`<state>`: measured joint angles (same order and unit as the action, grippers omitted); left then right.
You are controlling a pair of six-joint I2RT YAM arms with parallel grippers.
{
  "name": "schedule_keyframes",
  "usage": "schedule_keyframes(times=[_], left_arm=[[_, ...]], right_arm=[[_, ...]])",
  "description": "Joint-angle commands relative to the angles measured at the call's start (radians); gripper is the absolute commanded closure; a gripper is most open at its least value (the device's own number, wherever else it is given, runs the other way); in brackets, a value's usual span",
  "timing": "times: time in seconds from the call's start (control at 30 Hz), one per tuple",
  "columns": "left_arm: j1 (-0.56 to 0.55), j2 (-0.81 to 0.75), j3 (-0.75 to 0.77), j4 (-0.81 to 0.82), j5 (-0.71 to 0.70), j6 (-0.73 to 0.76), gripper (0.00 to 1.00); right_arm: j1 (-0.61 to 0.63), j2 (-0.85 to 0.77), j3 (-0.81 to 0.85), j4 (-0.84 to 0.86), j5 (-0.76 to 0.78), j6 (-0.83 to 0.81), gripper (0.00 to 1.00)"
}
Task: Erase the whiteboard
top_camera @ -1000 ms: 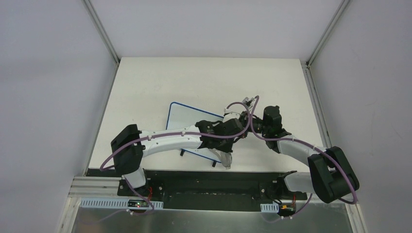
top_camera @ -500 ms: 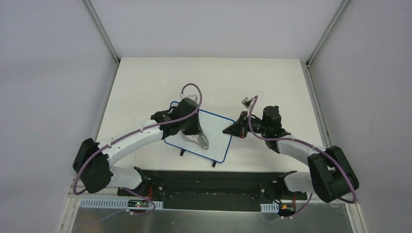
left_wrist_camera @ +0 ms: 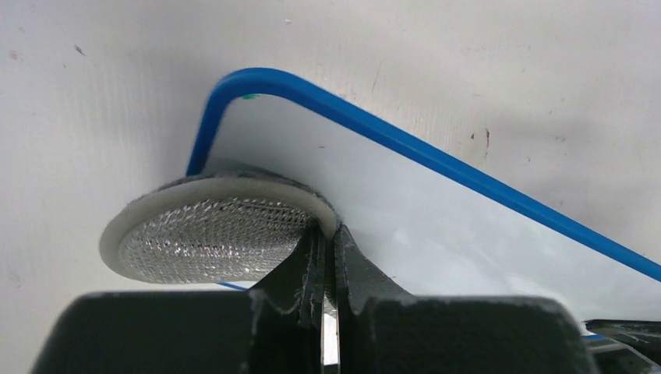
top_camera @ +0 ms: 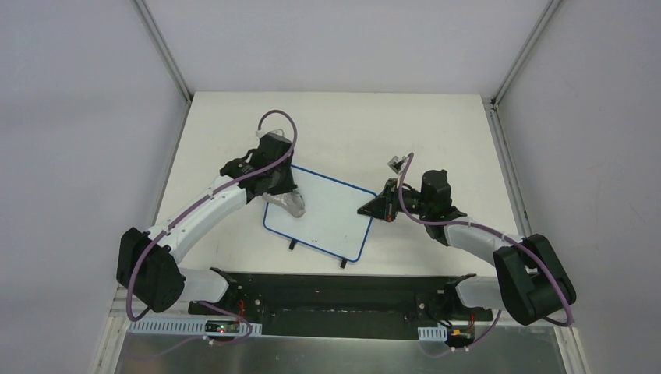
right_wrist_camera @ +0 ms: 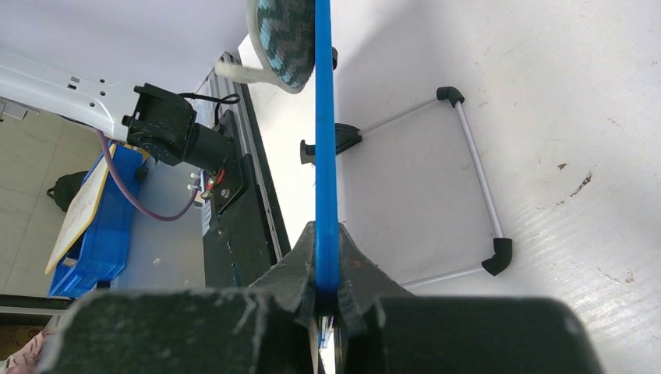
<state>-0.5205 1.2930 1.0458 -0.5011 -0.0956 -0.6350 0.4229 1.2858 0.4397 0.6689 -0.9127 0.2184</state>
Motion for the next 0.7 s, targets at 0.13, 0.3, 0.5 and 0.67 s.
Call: schedule_keyframes(times=[0.13, 0.3, 0.5, 0.67], left_arm=[[-0.254, 0.182, 0.213, 0.15, -0.03, 0.005, 1.0], [-0.373, 0.283, 0.296, 0.171, 0.031, -0.033, 1.0], [-0.363, 0.219, 0.239, 0.147, -0.052, -0.013, 1.0], [-0.231, 0.127, 0.139, 0.104, 0.0, 0.011, 1.0]], right_arm=[[0.029, 0.014, -0.006, -0.038, -0.072, -0.125, 1.0], [0.03, 0.015, -0.006, -0.038, -0.072, -0.124, 1.0], [0.031, 0.017, -0.006, -0.038, -0.071, -0.126, 1.0], [0.031, 0.018, -0.004, -0.038, -0.071, -0.125, 1.0]])
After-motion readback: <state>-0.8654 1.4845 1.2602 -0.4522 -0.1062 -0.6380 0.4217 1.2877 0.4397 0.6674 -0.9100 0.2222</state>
